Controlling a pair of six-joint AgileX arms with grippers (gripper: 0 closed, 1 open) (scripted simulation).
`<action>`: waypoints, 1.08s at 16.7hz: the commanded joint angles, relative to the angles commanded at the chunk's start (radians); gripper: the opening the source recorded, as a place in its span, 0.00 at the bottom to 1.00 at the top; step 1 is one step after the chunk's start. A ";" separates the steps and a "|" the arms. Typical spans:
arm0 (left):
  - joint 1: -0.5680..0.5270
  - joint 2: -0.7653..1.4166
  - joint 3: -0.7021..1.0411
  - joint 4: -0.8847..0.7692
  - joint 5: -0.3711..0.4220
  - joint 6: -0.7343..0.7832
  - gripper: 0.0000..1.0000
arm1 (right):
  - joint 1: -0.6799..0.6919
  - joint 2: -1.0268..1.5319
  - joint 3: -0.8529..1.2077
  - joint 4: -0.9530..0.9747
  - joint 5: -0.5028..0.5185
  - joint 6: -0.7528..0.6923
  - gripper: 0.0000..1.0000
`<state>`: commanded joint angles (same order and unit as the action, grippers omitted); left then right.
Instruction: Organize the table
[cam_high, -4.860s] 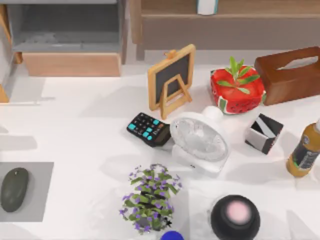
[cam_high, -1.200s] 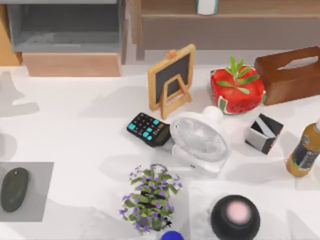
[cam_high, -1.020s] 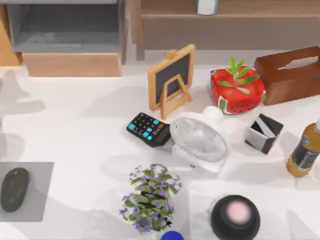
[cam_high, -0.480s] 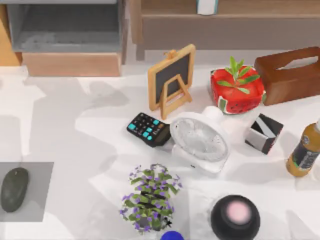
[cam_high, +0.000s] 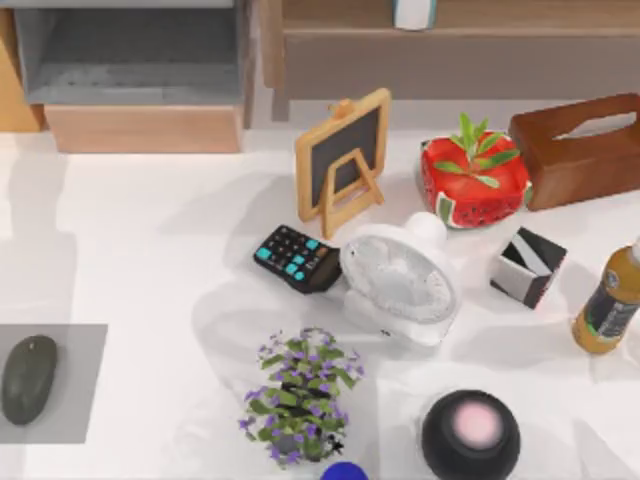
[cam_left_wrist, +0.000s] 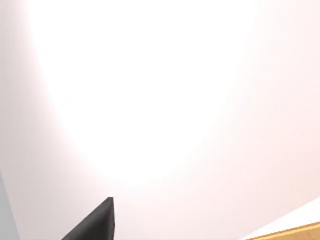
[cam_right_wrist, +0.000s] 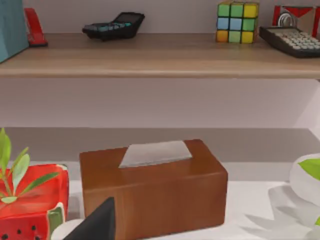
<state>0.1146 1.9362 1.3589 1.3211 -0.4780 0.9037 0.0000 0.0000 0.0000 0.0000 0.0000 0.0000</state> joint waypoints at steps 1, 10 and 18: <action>-0.036 0.000 0.019 -0.013 -0.043 -0.047 1.00 | 0.000 0.000 0.000 0.000 0.000 0.000 1.00; -0.617 -0.026 0.122 -0.292 -0.298 -0.502 1.00 | 0.000 0.000 0.000 0.000 0.000 0.000 1.00; -0.889 0.334 0.367 -0.664 -0.291 -0.821 1.00 | 0.000 0.000 0.000 0.000 0.000 0.000 1.00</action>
<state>-0.7740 2.2703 1.7259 0.6572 -0.7686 0.0823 0.0000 0.0000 0.0000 0.0000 0.0000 0.0000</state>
